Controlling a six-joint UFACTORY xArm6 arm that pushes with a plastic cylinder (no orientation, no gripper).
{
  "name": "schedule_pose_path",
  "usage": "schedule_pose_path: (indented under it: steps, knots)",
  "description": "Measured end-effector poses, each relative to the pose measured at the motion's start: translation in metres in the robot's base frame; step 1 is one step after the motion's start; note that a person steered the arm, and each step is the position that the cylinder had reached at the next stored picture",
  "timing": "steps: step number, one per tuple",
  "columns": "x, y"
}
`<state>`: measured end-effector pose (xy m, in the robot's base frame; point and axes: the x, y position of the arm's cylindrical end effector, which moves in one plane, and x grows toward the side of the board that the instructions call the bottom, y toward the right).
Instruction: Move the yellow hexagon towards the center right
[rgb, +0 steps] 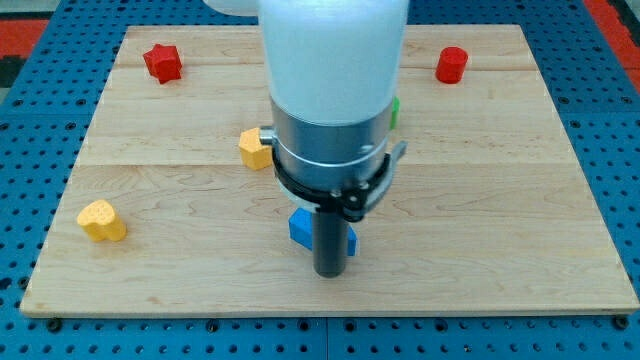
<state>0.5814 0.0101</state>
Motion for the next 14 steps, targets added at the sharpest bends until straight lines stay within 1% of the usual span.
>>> schedule_pose_path:
  steps: [1, 2, 3, 4, 5, 6, 7, 8, 9, 10, 11, 12, 13, 14]
  knots:
    - [0.011, 0.062]
    - [0.005, 0.106]
    - [0.003, 0.105]
    - [-0.015, 0.101]
    - [-0.059, 0.094]
    - [-0.107, 0.079]
    - [-0.110, 0.019]
    - [-0.108, -0.064]
    - [-0.123, -0.139]
    - [-0.151, -0.069]
    - [-0.155, 0.015]
    - [-0.158, -0.086]
    - [-0.201, -0.081]
    - [-0.212, 0.013]
